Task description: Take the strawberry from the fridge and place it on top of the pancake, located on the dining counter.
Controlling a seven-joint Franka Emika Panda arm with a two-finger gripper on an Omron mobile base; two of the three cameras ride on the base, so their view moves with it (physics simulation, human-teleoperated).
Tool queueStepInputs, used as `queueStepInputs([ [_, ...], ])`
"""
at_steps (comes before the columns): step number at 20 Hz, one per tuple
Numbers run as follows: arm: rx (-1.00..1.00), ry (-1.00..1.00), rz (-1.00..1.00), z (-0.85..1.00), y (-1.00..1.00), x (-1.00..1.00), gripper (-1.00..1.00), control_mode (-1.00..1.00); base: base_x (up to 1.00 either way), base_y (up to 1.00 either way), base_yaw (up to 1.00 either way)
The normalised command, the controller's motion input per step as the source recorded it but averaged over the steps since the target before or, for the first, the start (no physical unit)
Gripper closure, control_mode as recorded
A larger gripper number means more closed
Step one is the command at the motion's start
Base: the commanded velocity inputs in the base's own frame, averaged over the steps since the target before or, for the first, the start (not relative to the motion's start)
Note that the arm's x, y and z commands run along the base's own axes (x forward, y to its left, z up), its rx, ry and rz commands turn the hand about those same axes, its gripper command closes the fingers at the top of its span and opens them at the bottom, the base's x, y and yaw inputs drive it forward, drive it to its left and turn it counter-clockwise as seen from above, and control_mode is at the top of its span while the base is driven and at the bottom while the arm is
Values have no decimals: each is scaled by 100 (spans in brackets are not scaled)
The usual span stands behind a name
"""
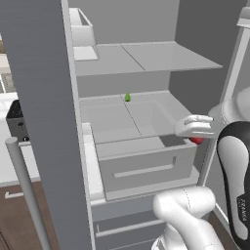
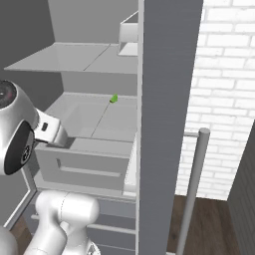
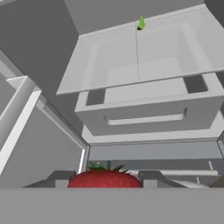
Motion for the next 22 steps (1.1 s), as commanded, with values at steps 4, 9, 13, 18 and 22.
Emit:
queueStepInputs([
  [4,0,0,3,-13,0,0,100,-100,0,0,0],
  [9,-3,-1,1,-21,1,-31,100,-100,0,0,0],
  [13,-1,0,0,-8,0,-51,100,-100,0,0,0],
  [18,0,0,0,0,0,0,100,100,-90,0,0],
  [22,0,0,0,0,0,0,100,100,-100,0,0],
])
